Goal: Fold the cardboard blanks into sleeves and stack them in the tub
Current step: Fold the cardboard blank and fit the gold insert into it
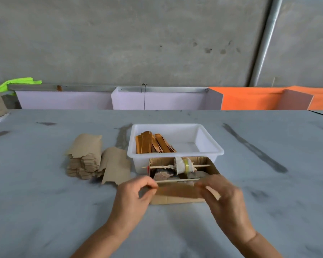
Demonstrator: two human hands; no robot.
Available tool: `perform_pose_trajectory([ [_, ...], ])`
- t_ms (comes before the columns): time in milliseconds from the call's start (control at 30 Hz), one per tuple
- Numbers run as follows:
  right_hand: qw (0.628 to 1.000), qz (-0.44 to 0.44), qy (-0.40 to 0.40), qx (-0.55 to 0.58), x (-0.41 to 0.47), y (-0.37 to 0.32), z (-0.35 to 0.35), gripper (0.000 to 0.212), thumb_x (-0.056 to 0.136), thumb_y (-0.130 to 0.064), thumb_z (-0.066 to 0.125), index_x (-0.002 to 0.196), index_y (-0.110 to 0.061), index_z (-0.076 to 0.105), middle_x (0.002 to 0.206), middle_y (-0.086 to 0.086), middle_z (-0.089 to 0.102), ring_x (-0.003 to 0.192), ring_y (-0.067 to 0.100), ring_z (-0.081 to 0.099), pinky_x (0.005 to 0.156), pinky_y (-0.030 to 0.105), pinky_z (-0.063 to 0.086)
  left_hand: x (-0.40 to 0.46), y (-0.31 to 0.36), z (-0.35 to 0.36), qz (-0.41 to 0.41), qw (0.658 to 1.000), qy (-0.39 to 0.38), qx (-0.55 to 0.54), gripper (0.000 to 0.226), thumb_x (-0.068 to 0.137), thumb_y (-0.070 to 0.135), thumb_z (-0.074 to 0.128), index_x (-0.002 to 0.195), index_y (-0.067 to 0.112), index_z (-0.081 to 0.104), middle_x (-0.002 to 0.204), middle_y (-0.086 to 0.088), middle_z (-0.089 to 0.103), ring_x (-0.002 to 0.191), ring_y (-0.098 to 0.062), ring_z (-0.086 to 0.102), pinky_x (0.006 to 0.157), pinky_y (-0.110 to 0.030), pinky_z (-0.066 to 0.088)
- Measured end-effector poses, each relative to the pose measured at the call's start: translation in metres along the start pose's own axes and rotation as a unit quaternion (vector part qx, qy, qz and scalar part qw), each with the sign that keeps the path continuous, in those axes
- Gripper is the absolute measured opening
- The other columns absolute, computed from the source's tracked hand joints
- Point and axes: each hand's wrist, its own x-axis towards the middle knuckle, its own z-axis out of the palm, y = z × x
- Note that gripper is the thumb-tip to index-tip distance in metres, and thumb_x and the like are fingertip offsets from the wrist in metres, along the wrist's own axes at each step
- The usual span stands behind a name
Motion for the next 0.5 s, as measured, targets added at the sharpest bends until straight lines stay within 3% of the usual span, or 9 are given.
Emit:
perform_pose_trajectory([
  [67,0.984,-0.129,-0.042,-0.114,-0.016,0.009,-0.003,0.015,0.084,-0.008,0.063,0.072,-0.014,0.068,0.074,-0.009,0.063,0.071,0.013,0.056,0.067,0.022,0.042,-0.011,-0.008,0.002,0.104,0.990,-0.037,0.086,0.026,0.062,-0.012,0.076,0.068,0.012,0.066,0.072,0.008,0.065,0.070,-0.009,0.061,0.066,-0.025,0.047],
  [167,0.955,-0.203,-0.106,-0.190,-0.044,0.022,-0.004,0.022,0.086,-0.010,0.053,0.069,-0.014,0.067,0.075,-0.007,0.064,0.069,0.017,0.058,0.064,0.025,0.041,-0.029,-0.015,0.006,0.182,0.964,-0.103,0.164,0.019,0.067,-0.001,0.075,0.067,0.012,0.061,0.071,0.005,0.060,0.068,-0.015,0.056,0.061,-0.029,0.045],
  [267,0.947,-0.194,-0.154,-0.206,-0.061,0.027,-0.002,0.029,0.090,-0.014,0.048,0.069,-0.018,0.068,0.074,-0.008,0.064,0.067,0.016,0.061,0.061,0.025,0.042,-0.044,-0.016,0.011,0.234,0.937,-0.143,0.215,0.014,0.069,0.011,0.073,0.062,0.015,0.061,0.064,0.004,0.057,0.062,-0.017,0.055,0.054,-0.023,0.045],
  [333,0.951,-0.167,-0.172,-0.196,-0.064,0.026,0.000,0.019,0.084,-0.012,0.060,0.068,-0.019,0.069,0.073,-0.009,0.064,0.066,0.016,0.061,0.058,0.026,0.042,-0.048,-0.017,0.012,0.244,0.929,-0.166,0.225,0.016,0.068,0.018,0.074,0.058,0.017,0.061,0.063,0.005,0.058,0.060,-0.016,0.057,0.054,-0.021,0.046],
  [500,0.966,-0.052,-0.222,-0.124,-0.064,0.023,-0.002,0.008,0.077,-0.018,0.068,0.069,-0.018,0.069,0.073,-0.011,0.064,0.070,0.018,0.059,0.061,0.028,0.048,-0.056,-0.015,0.016,0.132,0.966,-0.163,0.154,0.011,0.067,0.022,0.073,0.059,0.019,0.065,0.070,0.008,0.062,0.071,-0.006,0.052,0.064,-0.022,0.043],
])
